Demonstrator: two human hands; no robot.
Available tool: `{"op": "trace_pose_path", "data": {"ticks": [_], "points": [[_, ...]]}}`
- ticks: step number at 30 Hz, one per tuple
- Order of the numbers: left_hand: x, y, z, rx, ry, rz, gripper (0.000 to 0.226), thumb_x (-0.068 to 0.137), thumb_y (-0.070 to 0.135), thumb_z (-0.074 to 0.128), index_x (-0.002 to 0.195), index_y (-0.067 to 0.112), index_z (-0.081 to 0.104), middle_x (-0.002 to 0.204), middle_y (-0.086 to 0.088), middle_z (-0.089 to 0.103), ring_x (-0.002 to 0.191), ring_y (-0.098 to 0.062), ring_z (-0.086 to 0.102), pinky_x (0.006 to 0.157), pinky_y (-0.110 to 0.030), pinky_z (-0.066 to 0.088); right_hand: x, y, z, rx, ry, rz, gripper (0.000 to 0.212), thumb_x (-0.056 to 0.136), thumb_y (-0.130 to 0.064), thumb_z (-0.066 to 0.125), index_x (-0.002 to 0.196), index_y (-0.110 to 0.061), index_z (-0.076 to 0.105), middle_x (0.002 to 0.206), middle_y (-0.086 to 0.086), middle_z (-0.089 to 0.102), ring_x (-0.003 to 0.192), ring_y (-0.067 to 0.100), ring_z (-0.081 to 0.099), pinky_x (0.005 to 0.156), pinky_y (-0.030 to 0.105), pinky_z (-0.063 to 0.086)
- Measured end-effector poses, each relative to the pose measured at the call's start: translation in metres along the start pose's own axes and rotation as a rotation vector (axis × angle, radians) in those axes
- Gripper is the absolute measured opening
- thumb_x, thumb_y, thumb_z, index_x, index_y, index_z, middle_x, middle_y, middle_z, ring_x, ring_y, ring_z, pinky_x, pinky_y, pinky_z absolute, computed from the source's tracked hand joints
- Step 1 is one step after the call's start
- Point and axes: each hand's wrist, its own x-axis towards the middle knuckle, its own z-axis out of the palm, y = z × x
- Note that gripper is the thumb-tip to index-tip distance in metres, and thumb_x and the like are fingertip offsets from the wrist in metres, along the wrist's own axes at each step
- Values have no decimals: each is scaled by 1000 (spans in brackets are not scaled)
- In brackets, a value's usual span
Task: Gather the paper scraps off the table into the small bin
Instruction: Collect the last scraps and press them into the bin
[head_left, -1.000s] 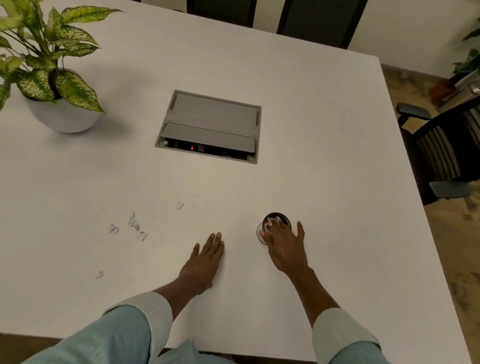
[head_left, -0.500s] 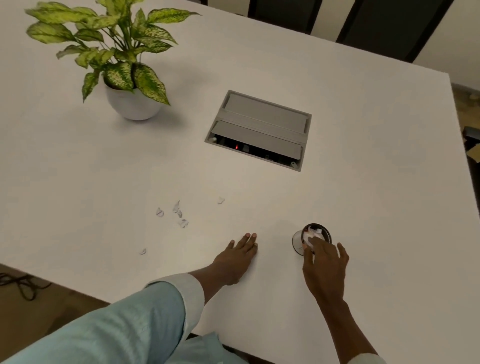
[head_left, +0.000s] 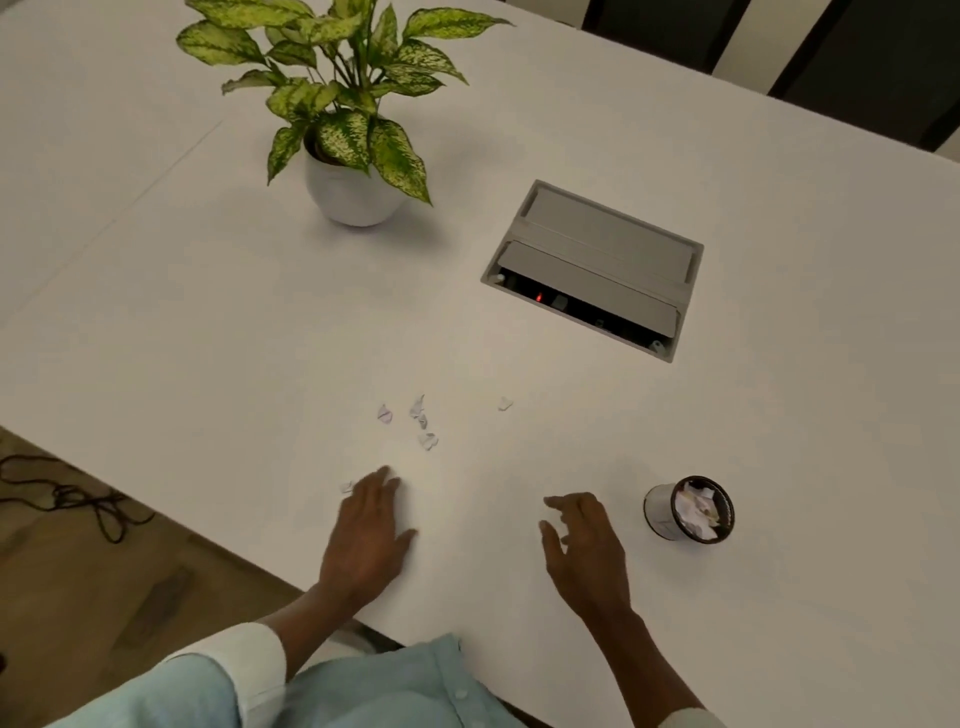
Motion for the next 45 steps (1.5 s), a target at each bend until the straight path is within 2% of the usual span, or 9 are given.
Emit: {"op": "trace_pose_path", "data": {"ticks": [5, 12, 17, 23, 29, 32, 36, 40, 45], "points": [[8, -41, -19, -97, 36, -229, 79, 87, 29, 79, 150, 8, 37, 157, -16, 35, 142, -35, 36, 112, -50, 46, 43, -20, 26, -5, -158, 137, 46, 93, -35, 66, 135, -23, 55, 125, -6, 51, 118, 17, 57, 89, 43, 57], [33, -51, -19, -173, -8, -205, 59, 87, 9, 75, 140, 4, 49, 139, -15, 42, 124, -33, 47, 98, -42, 55, 130, -47, 45, -109, -221, 195, 82, 89, -41, 72, 153, -9, 34, 149, 12, 39, 142, 30, 34, 110, 43, 42], [57, -55, -29, -258, 2, -204, 49, 86, -6, 66, 129, 10, 49, 128, -5, 42, 111, -24, 52, 87, -34, 57, 163, -74, 65, -191, -317, 164, 92, 89, -44, 70, 159, -11, 20, 156, 14, 29, 146, 32, 24, 113, 46, 41], [91, -62, -42, -289, -16, -154, 50, 84, -11, 58, 125, 14, 46, 123, 0, 41, 108, -21, 51, 86, -35, 57, 165, -108, 94, -244, -381, 55, 92, 90, -43, 67, 160, -16, 14, 159, 13, 23, 148, 31, 18, 110, 46, 44], [127, -59, -54, -344, -74, -23, 61, 92, -2, 61, 140, 26, 37, 137, 0, 40, 117, -20, 55, 88, -29, 56, 164, -136, 121, -357, -458, -171, 92, 92, -38, 65, 162, -18, 8, 162, 16, 19, 148, 33, 21, 114, 47, 41], [138, -56, -57, -252, -134, 72, 66, 96, 5, 60, 151, 25, 31, 146, -5, 36, 125, -23, 49, 95, -39, 56, 164, -142, 127, -441, -483, -268, 93, 91, -30, 68, 161, -17, 9, 165, 18, 17, 149, 35, 20, 116, 49, 39], [136, -53, -57, -166, -101, 164, 29, 94, 0, 57, 115, 18, 46, 118, 0, 45, 102, -18, 48, 78, -37, 55, 153, -142, 130, -556, -497, -346, 81, 86, -5, 66, 156, -3, 25, 164, 24, 20, 150, 42, 22, 120, 49, 35], [128, -52, -51, -80, -86, 222, 29, 80, -14, 52, 95, 11, 52, 107, -6, 49, 97, -22, 44, 72, -35, 45, 129, -137, 128, -652, -403, -448, 61, 73, 3, 82, 130, 3, 61, 135, 22, 60, 118, 35, 62, 90, 36, 59], [116, -47, -45, -62, -80, 199, 32, 79, -15, 50, 96, 11, 53, 106, -5, 51, 97, -22, 44, 72, -34, 43, 107, -125, 129, -665, -284, -506, 35, 62, 4, 87, 94, -2, 72, 97, 13, 67, 80, 24, 63, 58, 28, 55]]}}
